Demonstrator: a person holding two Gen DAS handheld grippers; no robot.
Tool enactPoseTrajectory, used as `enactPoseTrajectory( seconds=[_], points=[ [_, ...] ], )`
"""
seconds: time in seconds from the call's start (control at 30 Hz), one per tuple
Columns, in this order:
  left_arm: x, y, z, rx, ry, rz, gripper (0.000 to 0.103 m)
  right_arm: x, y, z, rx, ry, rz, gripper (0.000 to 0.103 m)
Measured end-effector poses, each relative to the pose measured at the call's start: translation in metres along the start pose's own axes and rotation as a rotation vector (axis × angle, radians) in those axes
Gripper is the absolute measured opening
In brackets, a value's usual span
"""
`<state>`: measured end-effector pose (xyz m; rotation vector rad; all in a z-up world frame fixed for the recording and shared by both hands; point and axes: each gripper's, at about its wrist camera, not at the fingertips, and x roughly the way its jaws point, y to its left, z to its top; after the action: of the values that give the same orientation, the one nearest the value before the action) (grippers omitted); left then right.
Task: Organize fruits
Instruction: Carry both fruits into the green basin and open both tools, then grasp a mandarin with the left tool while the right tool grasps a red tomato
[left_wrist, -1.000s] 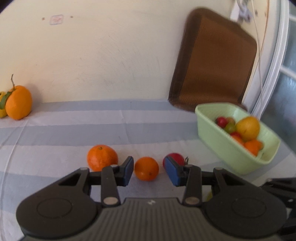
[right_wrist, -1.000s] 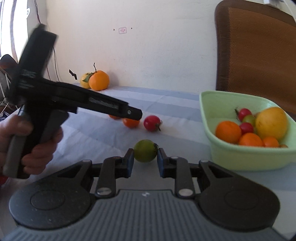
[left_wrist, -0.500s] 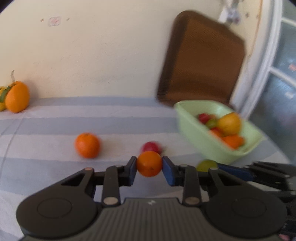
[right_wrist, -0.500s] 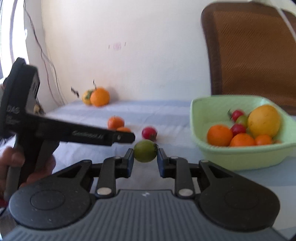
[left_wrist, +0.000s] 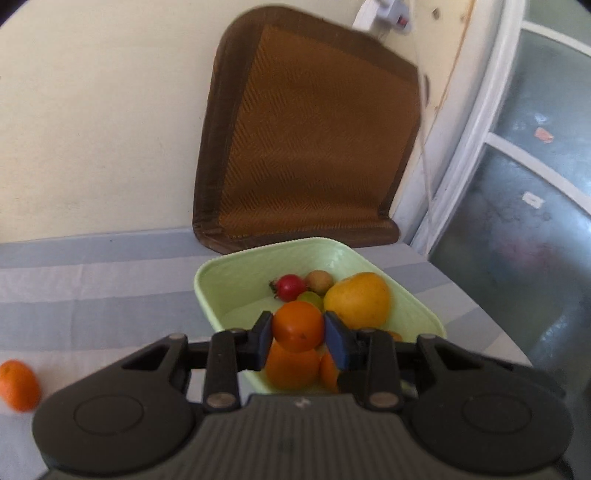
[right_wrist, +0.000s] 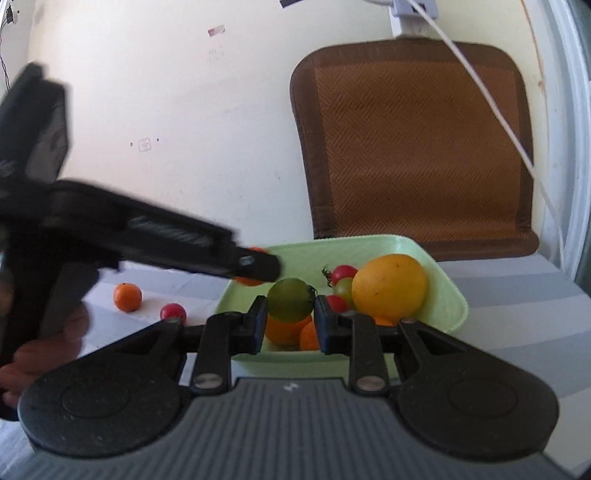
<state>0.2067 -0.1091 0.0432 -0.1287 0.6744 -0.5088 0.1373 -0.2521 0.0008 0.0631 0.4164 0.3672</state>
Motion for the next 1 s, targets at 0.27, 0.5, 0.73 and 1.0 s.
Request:
enactPoseTrajectory(
  seconds=[0.27, 0.5, 0.73, 1.0],
  points=[
    [0.012, 0.010, 0.009, -0.038, -0.002, 0.019, 0.044, 0.001, 0.000, -0.005, 0.001, -0.014, 0.025, 0.048],
    [-0.054, 0.043, 0.005, -0.057, -0.125, 0.042, 0.044, -0.008, -0.016, -0.004, 0.087, -0.075, 0.004, 0.048],
    [-0.117, 0.121, -0.028, -0.145, -0.183, 0.245, 0.050, -0.019, -0.009, -0.003, 0.118, -0.128, 0.042, 0.048],
    [-0.087, 0.141, -0.056, -0.100, -0.102, 0.358, 0.058, -0.013, 0.048, -0.001, -0.006, -0.087, 0.142, 0.048]
  ],
)
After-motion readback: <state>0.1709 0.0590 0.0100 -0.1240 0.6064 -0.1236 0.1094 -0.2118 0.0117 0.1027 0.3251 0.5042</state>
